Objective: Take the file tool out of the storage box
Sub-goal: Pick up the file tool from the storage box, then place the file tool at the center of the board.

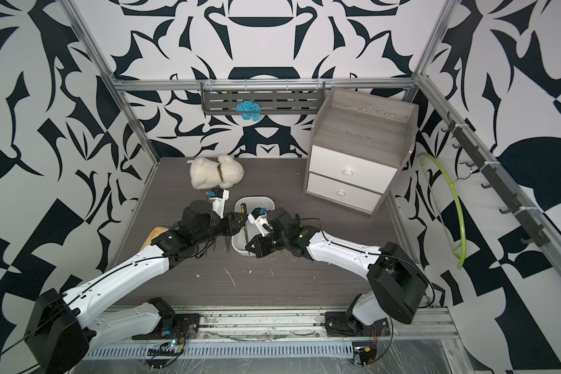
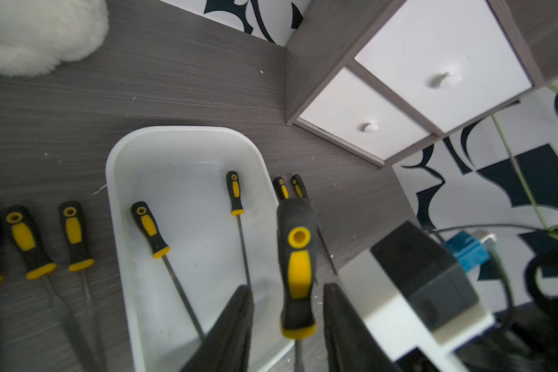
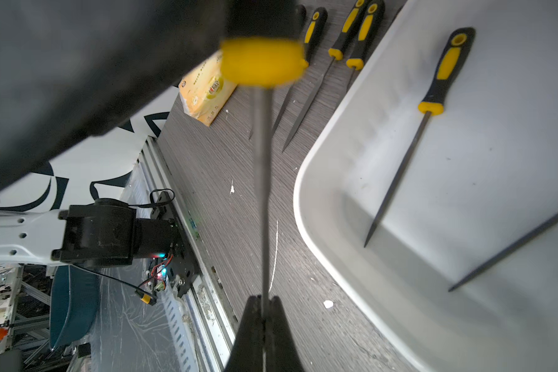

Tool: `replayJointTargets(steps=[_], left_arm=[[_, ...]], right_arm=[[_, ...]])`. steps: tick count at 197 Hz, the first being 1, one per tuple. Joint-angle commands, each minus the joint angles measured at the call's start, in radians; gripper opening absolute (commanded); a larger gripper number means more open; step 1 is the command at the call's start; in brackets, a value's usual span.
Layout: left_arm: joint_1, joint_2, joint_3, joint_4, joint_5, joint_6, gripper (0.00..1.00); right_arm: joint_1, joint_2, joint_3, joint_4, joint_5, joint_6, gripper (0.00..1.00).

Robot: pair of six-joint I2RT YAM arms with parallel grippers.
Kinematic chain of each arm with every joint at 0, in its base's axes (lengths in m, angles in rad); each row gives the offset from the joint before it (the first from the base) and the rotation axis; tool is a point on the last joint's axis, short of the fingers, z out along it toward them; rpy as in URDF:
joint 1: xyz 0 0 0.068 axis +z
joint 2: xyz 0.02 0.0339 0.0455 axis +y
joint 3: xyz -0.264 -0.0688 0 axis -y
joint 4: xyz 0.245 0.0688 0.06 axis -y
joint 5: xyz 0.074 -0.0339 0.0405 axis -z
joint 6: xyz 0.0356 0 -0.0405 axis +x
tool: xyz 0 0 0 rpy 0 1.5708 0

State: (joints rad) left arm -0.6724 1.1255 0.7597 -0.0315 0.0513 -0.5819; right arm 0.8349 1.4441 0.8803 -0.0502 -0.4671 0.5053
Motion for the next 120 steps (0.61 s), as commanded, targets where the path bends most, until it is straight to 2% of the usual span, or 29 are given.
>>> replayJointTargets(steps=[1,57,88,120], left_arm=[[0.000,-0.010,0.032,-0.037,-0.013,0.014,0.70],[-0.001,-0.053,0.030,-0.060,-0.036,0.038,0.76],[0.000,-0.044,0.051,-0.082,0.000,0.042,0.76],[0.000,-0.049,0.052,-0.095,-0.002,0.053,0.76]], right_arm=[[0.004,-0.097,0.051,-0.174,0.144,-0.047,0.00],[-0.010,-0.121,0.227,-0.826,0.586,-0.103,0.00],[-0.086,-0.018,0.291,-1.019,0.622,-0.091,0.00],[-0.176,0.105,0.307,-1.075,0.630,-0.114,0.00]])
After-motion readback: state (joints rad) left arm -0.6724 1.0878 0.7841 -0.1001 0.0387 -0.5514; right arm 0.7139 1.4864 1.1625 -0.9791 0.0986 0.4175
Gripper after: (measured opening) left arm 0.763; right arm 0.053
